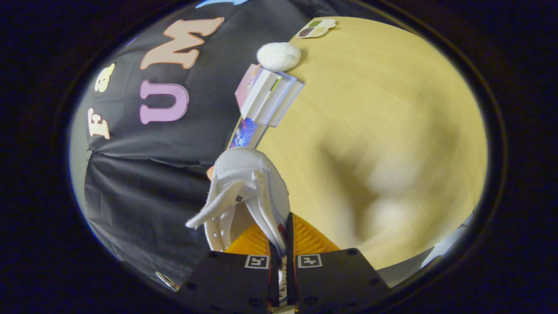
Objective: Open the storage box then place both shoes into the box .Put the left shoe in first, then the right shoe, with the right side of both shoes facing outward in a uniform manner.
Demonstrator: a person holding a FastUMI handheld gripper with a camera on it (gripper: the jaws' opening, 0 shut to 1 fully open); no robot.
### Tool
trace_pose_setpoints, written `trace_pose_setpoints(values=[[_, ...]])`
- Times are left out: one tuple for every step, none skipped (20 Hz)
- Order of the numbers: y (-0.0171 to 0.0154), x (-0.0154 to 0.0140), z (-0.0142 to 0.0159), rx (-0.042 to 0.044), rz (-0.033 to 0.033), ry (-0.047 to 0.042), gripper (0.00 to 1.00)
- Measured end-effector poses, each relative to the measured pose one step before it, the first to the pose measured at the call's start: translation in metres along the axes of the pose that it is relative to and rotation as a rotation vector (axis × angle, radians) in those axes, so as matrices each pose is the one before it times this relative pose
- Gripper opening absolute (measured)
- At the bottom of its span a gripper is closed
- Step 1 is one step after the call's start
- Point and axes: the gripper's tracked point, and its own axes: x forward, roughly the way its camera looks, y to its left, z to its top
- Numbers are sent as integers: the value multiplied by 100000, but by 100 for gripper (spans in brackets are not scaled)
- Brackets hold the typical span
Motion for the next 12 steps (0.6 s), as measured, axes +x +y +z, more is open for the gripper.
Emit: trace_pose_setpoints(values=[[1865,150,-626,-224,2439,660,9],[1785,324,-693,-830,1701,753,9],[1681,161,-811,-713,1232,918,9],[1680,591,-801,-1172,1117,995,9],[1587,703,-869,-1839,1059,1390,9],[1437,1022,-902,-2435,501,1652,9],[1281,983,-1035,-2782,163,1534,9],[1285,1203,-987,-3227,228,1561,9],[1478,741,-1328,-3008,477,1525,9],[1574,1159,-1149,-2156,871,1635,9],[1538,1210,-1179,-1479,1271,1967,9],[1256,1611,-1032,-609,1396,1797,9]])
